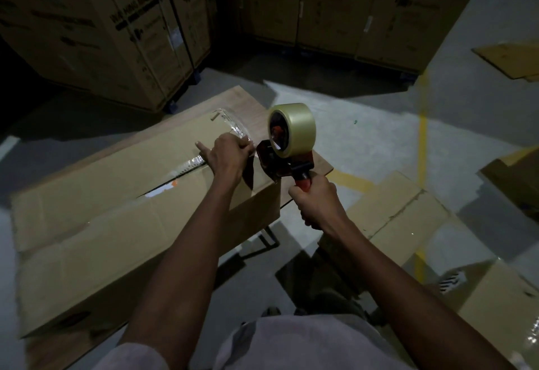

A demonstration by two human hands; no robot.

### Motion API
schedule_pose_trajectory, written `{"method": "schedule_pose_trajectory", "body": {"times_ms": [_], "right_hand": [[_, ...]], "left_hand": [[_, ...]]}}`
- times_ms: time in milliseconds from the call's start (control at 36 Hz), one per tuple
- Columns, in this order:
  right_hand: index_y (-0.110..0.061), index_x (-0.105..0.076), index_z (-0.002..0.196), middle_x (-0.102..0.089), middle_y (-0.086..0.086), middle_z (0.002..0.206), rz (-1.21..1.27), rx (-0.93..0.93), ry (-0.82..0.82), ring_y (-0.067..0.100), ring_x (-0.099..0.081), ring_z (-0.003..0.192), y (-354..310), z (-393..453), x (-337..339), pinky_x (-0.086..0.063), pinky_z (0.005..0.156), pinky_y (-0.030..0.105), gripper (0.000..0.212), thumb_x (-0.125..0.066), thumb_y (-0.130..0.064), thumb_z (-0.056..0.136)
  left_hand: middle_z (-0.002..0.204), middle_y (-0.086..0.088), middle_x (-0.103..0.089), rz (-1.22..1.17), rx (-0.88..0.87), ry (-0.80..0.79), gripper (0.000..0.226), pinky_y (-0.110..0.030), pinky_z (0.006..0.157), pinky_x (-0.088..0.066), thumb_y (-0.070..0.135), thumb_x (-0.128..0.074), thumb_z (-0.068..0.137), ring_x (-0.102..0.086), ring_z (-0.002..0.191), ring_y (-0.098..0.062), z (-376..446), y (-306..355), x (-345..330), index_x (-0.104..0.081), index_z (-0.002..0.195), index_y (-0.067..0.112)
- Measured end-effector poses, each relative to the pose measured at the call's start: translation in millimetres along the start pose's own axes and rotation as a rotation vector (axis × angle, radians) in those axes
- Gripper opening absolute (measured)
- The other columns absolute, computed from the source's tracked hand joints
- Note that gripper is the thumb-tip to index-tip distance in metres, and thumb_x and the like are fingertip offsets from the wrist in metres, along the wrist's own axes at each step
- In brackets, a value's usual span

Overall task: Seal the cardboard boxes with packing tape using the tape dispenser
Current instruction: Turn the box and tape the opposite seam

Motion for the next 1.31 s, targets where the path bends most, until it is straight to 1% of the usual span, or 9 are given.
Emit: {"method": "schedule_pose_trajectory", "body": {"times_ms": [111,278,389,528,722,833,972,1083,1306], "right_hand": [[-0.023,-0.054,0.083,-0.063,0.009,0.066,-0.029,0.0,-0.002,0.018,-0.056,0.04,-5.9,0.1,2.1,-0.045,0.039,0.025,0.01,-0.061,-0.028,0.09],[-0.026,-0.052,0.089,-0.065,0.01,0.073,-0.081,0.011,-0.043,0.02,-0.058,0.046,-11.6,-1.2,6.4,-0.046,0.039,0.025,0.007,-0.059,-0.028,0.09],[-0.024,-0.052,0.087,-0.063,0.01,0.071,-0.123,0.04,-0.067,0.021,-0.058,0.047,-15.9,-3.7,9.7,-0.043,0.039,0.023,0.008,-0.058,-0.027,0.09],[-0.026,-0.05,0.087,-0.062,0.009,0.072,-0.139,0.057,-0.079,0.019,-0.057,0.045,-8.0,-14.6,17.1,-0.043,0.039,0.022,0.01,-0.059,-0.026,0.091],[-0.021,-0.056,0.102,-0.064,0.016,0.084,-0.06,0.02,-0.089,0.024,-0.061,0.052,5.0,-18.3,18.8,-0.055,0.044,0.032,0.011,-0.06,-0.027,0.093],[-0.017,-0.056,0.106,-0.062,0.016,0.082,-0.019,-0.013,-0.088,0.025,-0.058,0.05,10.1,-17.7,18.2,-0.05,0.044,0.028,0.016,-0.059,-0.027,0.094],[-0.017,-0.058,0.11,-0.06,0.013,0.075,0.053,-0.054,-0.064,0.025,-0.056,0.049,18.3,-20.1,15.6,-0.05,0.046,0.031,0.019,-0.059,-0.025,0.093],[-0.017,-0.058,0.103,-0.06,0.013,0.074,0.077,-0.051,-0.063,0.023,-0.056,0.048,19.6,-16.7,15.0,-0.05,0.045,0.031,0.013,-0.06,-0.024,0.093],[-0.023,-0.059,0.101,-0.061,0.013,0.072,0.116,-0.069,-0.069,0.022,-0.056,0.048,23.0,-14.2,13.1,-0.051,0.045,0.031,0.012,-0.06,-0.026,0.09]], "left_hand": [[0.09,-0.002,-0.076,0.006,-0.003,0.022,0.021,-0.064,0.12,0.002,0.041,-0.068,0.094,-0.069,0.099,-0.024,-1.6,-3.0,2.0,-0.081,0.088,0.026],[0.093,-0.002,-0.076,0.023,0.043,-0.012,0.024,-0.062,0.121,0.005,0.044,-0.063,0.096,-0.069,0.103,-0.024,-1.0,-5.9,0.3,-0.08,0.091,0.028],[0.091,0.005,-0.075,-0.034,0.06,-0.015,0.021,-0.062,0.12,0.011,0.043,-0.06,0.098,-0.067,0.105,-0.017,-3.6,-7.0,-2.2,-0.071,0.082,0.035],[0.099,0.004,-0.077,-0.015,0.046,-0.027,0.027,-0.062,0.12,0.008,0.052,-0.064,0.093,-0.067,0.107,-0.017,0.0,-6.3,-1.7,-0.08,0.094,0.03],[0.1,-0.003,-0.076,0.102,0.016,-0.01,0.032,-0.068,0.119,0.003,0.054,-0.064,0.092,-0.067,0.109,-0.024,-2.0,-2.4,0.8,-0.08,0.102,0.029],[0.109,-0.004,-0.076,0.044,-0.035,-0.034,0.026,-0.068,0.119,0.006,0.045,-0.066,0.094,-0.062,0.12,-0.025,-6.3,3.0,0.9,-0.08,0.102,0.025],[0.126,-0.007,-0.07,0.064,-0.094,-0.067,0.024,-0.066,0.117,0.009,0.04,-0.065,0.097,-0.04,0.144,-0.023,-18.6,11.7,-1.9,-0.079,0.11,0.025],[0.128,-0.008,-0.069,-0.011,-0.055,-0.049,0.021,-0.062,0.119,0.01,0.035,-0.068,0.095,-0.051,0.136,-0.025,-29.7,13.1,-2.8,-0.08,0.108,0.023],[0.106,-0.001,-0.077,-0.001,0.024,-0.036,0.021,-0.066,0.118,0.007,0.042,-0.066,0.095,-0.064,0.119,-0.023,-26.8,6.3,-8.0,-0.081,0.099,0.028]]}}
Point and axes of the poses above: each hand's wrist, its own z-axis towards the middle knuckle, its own x-axis out of the back of the hand, y = z × x, the point moved 6 cm from there along z, towards the middle knuckle
